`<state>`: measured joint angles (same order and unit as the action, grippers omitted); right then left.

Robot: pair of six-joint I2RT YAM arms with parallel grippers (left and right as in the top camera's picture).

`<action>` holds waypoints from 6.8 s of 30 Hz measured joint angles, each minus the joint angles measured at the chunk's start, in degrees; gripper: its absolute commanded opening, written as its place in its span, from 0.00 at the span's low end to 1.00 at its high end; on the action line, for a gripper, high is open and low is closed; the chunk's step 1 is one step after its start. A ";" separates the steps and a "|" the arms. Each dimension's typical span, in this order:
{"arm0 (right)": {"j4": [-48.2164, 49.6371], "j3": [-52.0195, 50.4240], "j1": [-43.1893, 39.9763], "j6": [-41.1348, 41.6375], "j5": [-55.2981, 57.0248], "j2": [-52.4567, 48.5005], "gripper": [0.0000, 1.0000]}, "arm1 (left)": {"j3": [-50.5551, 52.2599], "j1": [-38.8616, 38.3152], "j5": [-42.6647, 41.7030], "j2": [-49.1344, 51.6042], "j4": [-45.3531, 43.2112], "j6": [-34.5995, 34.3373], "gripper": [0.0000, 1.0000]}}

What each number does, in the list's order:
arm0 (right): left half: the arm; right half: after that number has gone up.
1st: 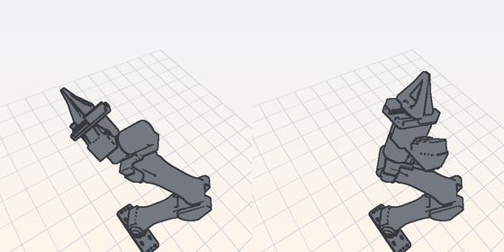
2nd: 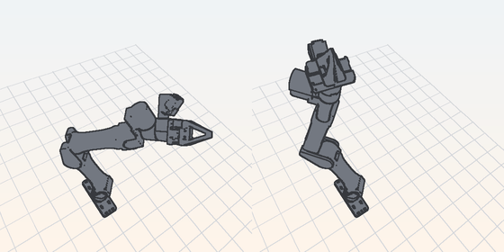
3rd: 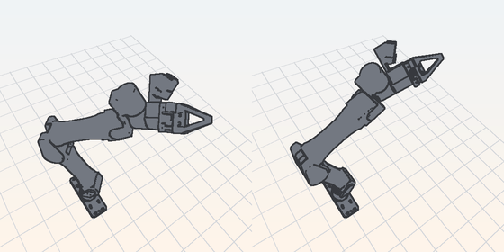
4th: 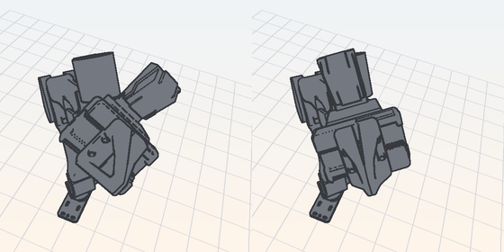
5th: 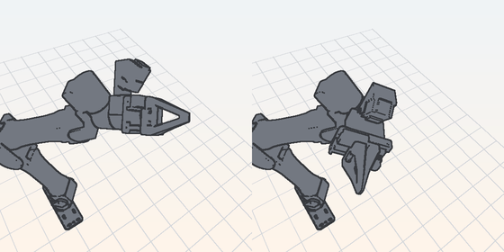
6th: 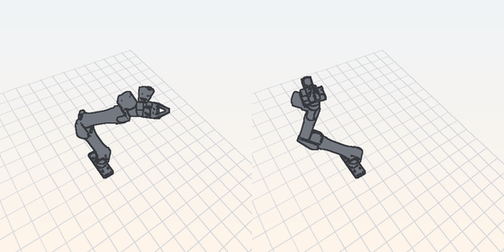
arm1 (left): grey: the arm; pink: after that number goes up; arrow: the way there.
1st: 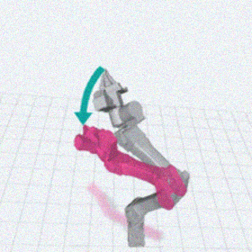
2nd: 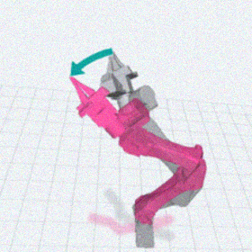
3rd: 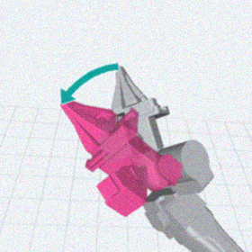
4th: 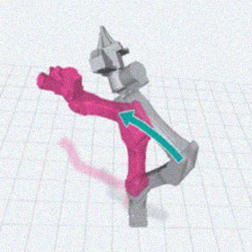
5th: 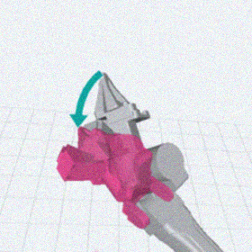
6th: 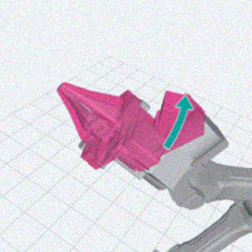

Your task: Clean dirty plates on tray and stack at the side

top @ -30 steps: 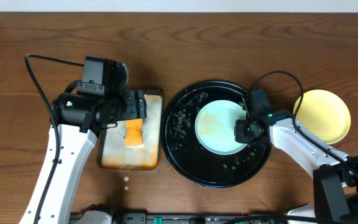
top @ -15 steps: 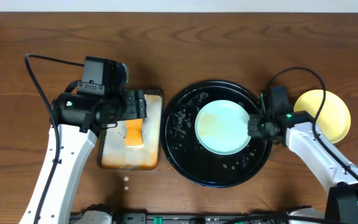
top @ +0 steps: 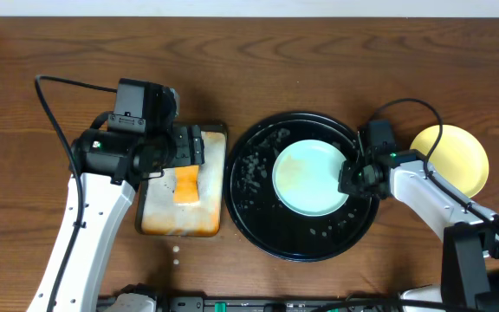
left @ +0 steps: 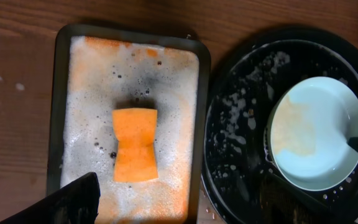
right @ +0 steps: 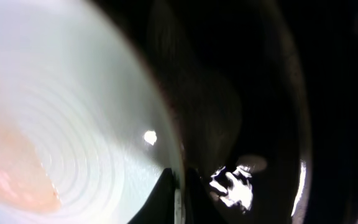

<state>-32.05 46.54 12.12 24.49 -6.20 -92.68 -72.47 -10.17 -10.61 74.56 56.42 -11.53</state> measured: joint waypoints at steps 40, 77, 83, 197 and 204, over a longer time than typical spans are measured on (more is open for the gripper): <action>4.04 -0.26 26.18 -30.75 49.92 27.93 0.01 | 0.02 0.00 0.00 0.00 0.00 0.00 0.84; 11.69 -0.26 44.06 -54.66 73.35 27.93 0.01 | 0.02 0.00 0.00 0.00 0.00 0.00 0.84; 12.26 -0.26 44.06 -54.69 73.33 27.93 0.01 | 0.00 0.00 0.00 0.00 0.00 0.00 0.84; 6.67 -0.26 26.99 -21.22 54.36 30.73 0.01 | 0.00 0.00 0.00 0.00 -0.02 0.00 0.84; 2.93 -0.24 10.40 -13.75 40.19 35.30 0.01 | 0.00 0.00 0.00 0.00 0.00 0.00 0.84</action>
<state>-29.12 46.30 22.52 10.74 34.00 -57.39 -72.47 -10.17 -10.61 74.56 56.42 -11.53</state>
